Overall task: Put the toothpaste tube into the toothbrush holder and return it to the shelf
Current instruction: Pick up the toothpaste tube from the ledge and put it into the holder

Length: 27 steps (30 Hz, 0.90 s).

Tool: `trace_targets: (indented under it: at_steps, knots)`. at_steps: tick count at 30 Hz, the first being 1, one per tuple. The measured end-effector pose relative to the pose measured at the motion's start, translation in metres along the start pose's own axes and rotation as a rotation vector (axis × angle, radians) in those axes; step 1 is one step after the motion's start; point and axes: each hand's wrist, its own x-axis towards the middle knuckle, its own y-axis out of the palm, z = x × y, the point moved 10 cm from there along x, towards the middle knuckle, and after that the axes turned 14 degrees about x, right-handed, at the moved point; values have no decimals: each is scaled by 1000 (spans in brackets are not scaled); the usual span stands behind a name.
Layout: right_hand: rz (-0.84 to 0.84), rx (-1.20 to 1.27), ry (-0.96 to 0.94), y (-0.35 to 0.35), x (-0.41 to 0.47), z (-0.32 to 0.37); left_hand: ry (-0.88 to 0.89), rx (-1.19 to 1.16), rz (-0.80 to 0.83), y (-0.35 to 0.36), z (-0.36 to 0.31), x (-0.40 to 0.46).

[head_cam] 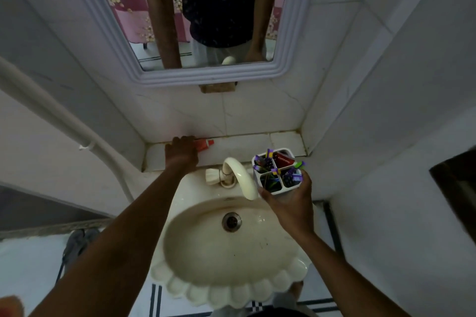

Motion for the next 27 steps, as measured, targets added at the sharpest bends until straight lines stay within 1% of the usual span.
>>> trace_targets:
  at_steps: [2, 8, 11, 14, 16, 20, 22, 24, 25, 27]
  knots:
    - [8, -2, 6, 1, 0, 0, 17, 99, 32, 9, -1, 2]
    - [21, -11, 4, -2, -3, 3, -20, 120, 55, 14, 0, -8]
    - [24, -29, -3, -2, -4, 4, -37, 106, 96, 19, 6, -13]
    - [19, -50, -2, -3, -2, 4, -29, 199, 118, 20, 6, -18]
    - [21, -57, -3, -4, -1, 3, -27, 235, 99, 17, 4, -21]
    - [36, -53, -13, -4, 0, 2, -44, 201, 73, 14, 5, -28]
    - [45, -63, -8, -3, 0, 1, -80, 207, 60, 6, 7, -33]
    - [44, -66, -3, -3, 1, 2, -111, 150, 6, -9, 9, -38]
    - [41, -67, -4, -3, 1, 2, -128, 58, -34, -20, 10, -41]
    - [48, -65, -9, -4, 1, 3, -169, -238, -101, -48, 12, -55]
